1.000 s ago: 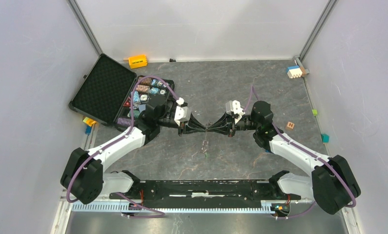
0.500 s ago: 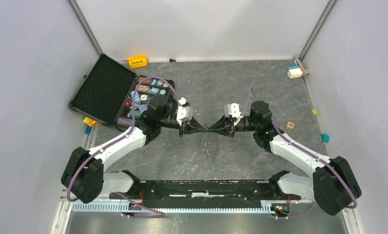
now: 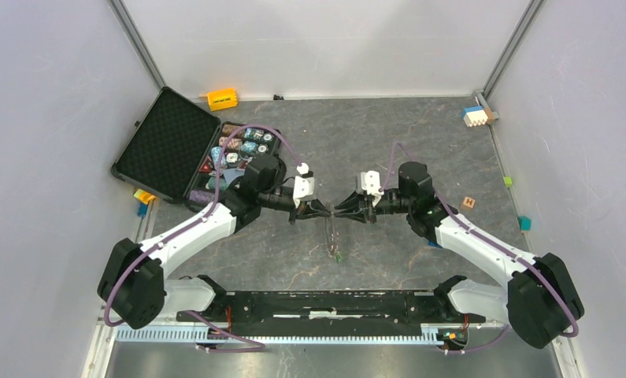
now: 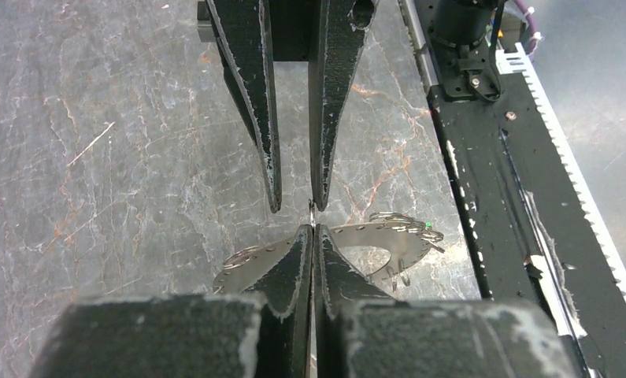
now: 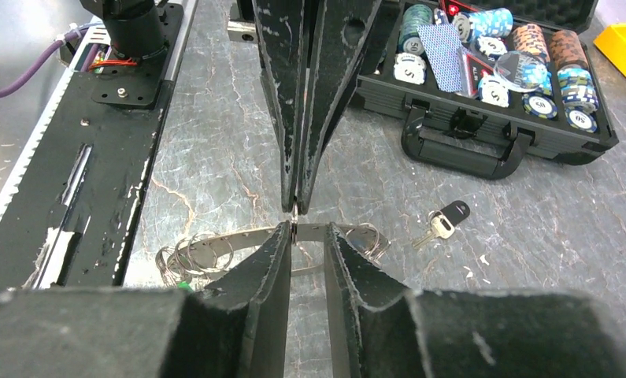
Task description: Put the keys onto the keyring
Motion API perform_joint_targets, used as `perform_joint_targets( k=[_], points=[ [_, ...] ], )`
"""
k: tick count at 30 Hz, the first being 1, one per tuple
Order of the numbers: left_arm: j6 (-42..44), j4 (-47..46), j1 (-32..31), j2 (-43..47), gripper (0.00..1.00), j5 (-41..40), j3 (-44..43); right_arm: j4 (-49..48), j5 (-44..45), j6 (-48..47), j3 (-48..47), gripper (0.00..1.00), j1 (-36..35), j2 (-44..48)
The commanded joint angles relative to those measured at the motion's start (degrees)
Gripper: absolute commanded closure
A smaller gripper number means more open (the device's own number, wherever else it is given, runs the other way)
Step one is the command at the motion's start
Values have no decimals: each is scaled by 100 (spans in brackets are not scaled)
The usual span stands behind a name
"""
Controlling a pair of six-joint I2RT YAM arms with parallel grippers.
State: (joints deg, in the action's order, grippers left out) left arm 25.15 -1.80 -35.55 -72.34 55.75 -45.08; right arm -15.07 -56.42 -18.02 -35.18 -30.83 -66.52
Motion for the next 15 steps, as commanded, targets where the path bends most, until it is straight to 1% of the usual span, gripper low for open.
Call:
perform_joint_targets(
  k=[1,3,5,15],
  points=[
    [665,464,-171,134,98,-379,-356,237,48,-310,-357,73,-100,16],
    [777,541,-239,129,98,-531,-364,306,35,-383,-361,73,-141,-1],
    [782,541,-258,117,98,-539,-366,320,51,-416,-343,76,-162,-19],
    [758,229,-240,285,98,-212,-98,616,136,-770,-233,74,-162,50]
  ],
)
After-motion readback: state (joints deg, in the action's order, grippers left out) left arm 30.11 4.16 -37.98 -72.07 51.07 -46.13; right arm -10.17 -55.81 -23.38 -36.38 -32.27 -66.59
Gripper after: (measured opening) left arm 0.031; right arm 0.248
